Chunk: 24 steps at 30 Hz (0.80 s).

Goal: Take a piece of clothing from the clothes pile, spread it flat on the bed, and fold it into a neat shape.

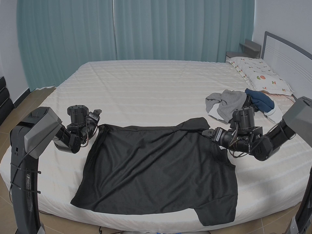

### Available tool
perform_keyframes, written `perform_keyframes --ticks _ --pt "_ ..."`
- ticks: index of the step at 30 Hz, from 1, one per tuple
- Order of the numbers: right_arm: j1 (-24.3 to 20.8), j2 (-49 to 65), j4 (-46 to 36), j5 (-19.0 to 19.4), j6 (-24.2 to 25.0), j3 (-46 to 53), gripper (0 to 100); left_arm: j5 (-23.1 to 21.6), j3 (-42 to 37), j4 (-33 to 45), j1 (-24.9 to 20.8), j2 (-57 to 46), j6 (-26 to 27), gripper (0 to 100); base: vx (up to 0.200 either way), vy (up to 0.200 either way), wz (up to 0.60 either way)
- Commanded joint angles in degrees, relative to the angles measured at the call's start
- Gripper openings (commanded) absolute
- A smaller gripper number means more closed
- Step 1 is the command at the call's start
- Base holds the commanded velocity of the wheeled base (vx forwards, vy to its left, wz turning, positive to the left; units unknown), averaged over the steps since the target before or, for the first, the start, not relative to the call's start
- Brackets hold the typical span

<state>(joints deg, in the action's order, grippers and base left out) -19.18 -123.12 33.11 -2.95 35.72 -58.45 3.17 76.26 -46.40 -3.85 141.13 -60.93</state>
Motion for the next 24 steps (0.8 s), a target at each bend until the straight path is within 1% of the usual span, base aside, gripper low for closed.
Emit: perform_keyframes --ticks 1,3,4,7,9,10,11,14,17,18,19,21,23,24 --pt "-0.1 -13.2 -8.2 -3.7 -0.6 -15.4 100 -2.0 -4.5 -0.1 0.1 -2.3 -0.9 100 0.0 0.0 0.0" --pt "0.3 -15.3 -10.5 -5.6 -2.1 -19.2 100 -2.0 -4.7 -0.1 0.1 -2.2 -0.9 100 0.0 0.0 0.0" --pt "0.5 -16.9 -11.2 -6.5 -3.9 -21.7 100 -2.0 -5.1 -0.1 0.1 -2.2 -0.9 100 0.0 0.0 0.0" --pt "1.6 -20.0 -11.8 -8.5 -6.8 -26.9 100 -2.0 -5.2 0.0 0.0 -2.2 -0.9 100 0.0 0.0 0.0" --pt "1.6 -20.7 -11.9 -8.7 -7.2 -28.0 100 -2.0 -5.2 0.0 0.1 -2.2 -0.9 100 0.0 0.0 0.0" --pt "1.7 -22.5 -11.8 -8.7 -9.1 -30.3 100 -1.9 -5.2 0.0 0.1 -2.1 -0.9 100 0.0 0.0 0.0" --pt "1.7 -23.2 -11.8 -8.7 -9.9 -31.5 100 -1.9 -5.2 0.0 0.0 -2.1 -0.9 100 0.0 0.0 0.0" --pt "1.7 -25.3 -11.9 -9.9 -11.3 -35.9 100 -1.9 -5.2 0.0 0.1 -2.1 -0.9 100 0.0 0.0 0.0" --pt "1.8 -27.4 -12.7 -10.1 -13.3 -40.2 100 -1.9 -5.2 0.0 0.1 -1.9 -0.9 100 0.0 0.0 0.0" --pt "1.8 -27.4 -12.7 -10.1 -13.3 -40.2 0 -1.9 -5.2 0.0 0.1 -1.9 -0.9 100 0.0 0.0 0.0" --pt "2.3 -28.4 -13.0 -10.3 -14.4 -43.4 0 -1.9 -5.2 -0.1 0.1 -1.8 -0.8 100 0.0 0.0 0.0" --pt "2.7 -29.0 -12.7 -10.3 -14.4 -47.3 0 -1.9 -5.2 -0.1 0.1 -1.7 -0.7 100 0.0 0.0 0.0" --pt "2.9 -29.5 -12.7 -10.3 -14.4 -48.4 0 -1.9 -5.2 -0.1 0.1 -1.7 -0.7 100 0.0 0.0 0.0" --pt "3.5 -30.3 -12.4 -10.3 -14.4 -51.6 0 -1.9 -5.2 -0.1 0.1 -1.6 -0.6 100 0.0 0.0 0.0"
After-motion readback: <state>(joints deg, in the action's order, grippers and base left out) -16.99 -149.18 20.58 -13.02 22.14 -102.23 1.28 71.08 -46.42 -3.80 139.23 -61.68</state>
